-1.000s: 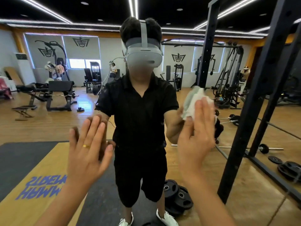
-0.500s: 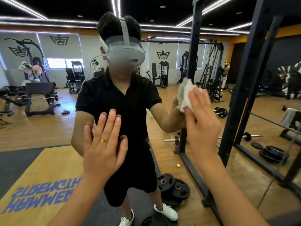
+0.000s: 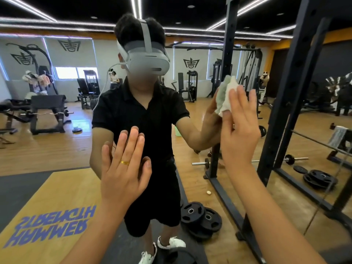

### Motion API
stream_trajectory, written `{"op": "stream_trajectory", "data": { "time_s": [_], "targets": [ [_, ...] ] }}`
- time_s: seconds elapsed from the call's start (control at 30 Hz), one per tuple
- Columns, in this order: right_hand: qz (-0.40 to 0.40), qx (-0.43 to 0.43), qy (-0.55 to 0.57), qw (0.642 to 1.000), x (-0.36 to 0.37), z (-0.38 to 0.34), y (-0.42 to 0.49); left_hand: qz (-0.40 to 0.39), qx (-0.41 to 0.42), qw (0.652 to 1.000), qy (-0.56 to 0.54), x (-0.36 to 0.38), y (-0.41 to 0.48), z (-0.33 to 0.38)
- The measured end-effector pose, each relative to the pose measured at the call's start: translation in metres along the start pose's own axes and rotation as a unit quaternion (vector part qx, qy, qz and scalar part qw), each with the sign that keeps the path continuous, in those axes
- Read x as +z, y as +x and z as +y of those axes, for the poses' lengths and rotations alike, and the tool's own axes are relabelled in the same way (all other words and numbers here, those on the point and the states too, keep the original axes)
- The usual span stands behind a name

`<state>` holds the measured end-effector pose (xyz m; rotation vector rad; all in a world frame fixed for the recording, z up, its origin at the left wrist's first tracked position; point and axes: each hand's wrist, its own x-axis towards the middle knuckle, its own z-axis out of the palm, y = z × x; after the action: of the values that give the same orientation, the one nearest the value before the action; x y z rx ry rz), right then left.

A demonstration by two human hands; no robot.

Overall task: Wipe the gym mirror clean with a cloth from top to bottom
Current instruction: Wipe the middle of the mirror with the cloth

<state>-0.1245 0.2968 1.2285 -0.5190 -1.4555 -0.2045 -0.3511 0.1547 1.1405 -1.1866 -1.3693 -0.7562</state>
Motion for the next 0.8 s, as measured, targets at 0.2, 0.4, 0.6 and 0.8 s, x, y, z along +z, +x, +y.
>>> {"op": "stream_trajectory", "data": {
  "time_s": [0.2, 0.4, 0.6, 0.8],
  "targets": [
    [-0.087, -0.104, 0.035, 0.990, 0.013, -0.029, -0.044, 0.005, 0.008, 1.000, 0.004, 0.003, -0.002, -0.001],
    [-0.103, -0.159, 0.023, 0.982, 0.008, -0.017, -0.034, 0.014, 0.016, 1.000, 0.011, 0.004, -0.001, -0.002],
    [-0.085, -0.113, 0.047, 0.989, 0.015, -0.021, -0.040, 0.010, 0.019, 1.000, 0.013, 0.004, 0.000, -0.001],
    [-0.123, -0.085, 0.070, 0.986, 0.008, -0.025, -0.036, 0.010, 0.016, 1.000, 0.003, 0.006, 0.000, -0.002]
  ]
}}
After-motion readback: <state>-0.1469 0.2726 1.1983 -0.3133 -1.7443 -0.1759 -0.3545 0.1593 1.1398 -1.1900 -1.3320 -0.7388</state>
